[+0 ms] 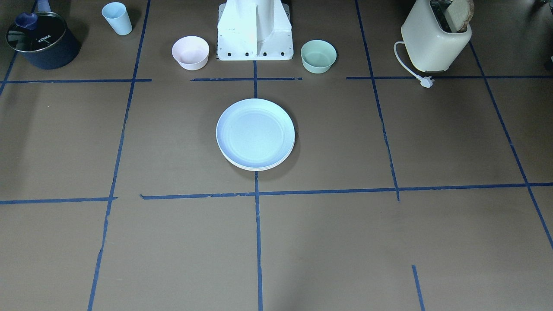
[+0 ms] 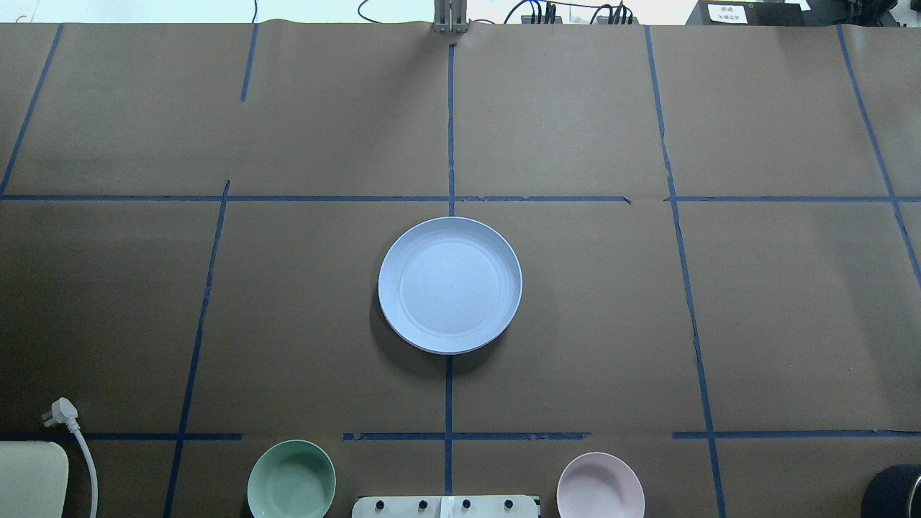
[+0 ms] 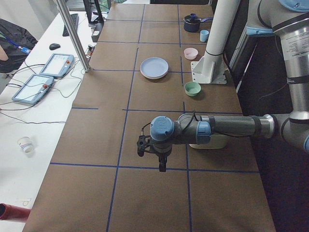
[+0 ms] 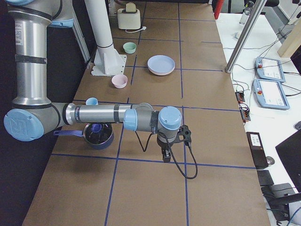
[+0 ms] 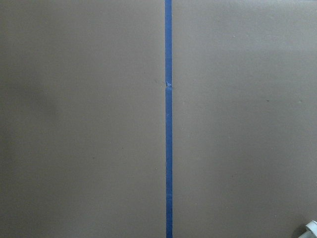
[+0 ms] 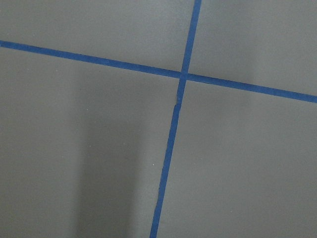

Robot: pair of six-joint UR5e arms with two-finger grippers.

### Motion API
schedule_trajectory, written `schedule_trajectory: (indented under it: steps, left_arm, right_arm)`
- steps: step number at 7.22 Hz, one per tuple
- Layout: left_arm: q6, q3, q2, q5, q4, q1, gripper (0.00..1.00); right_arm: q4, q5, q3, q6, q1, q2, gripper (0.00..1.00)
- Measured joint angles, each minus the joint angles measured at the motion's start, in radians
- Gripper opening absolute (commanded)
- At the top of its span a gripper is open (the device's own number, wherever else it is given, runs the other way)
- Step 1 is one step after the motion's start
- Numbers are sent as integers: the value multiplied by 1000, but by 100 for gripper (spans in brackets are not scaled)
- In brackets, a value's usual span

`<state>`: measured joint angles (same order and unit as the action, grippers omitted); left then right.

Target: Stack three plates with pink and blue

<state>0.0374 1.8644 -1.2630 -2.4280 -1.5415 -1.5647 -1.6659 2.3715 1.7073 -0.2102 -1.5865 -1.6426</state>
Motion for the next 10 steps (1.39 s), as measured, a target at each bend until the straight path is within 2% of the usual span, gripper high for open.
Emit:
schedule_trajectory:
  steps: [10]
  left_arm:
    - [-1, -1, 0, 2, -2, 0, 100]
  right_arm:
    - [0, 16, 1, 0, 6, -2, 100]
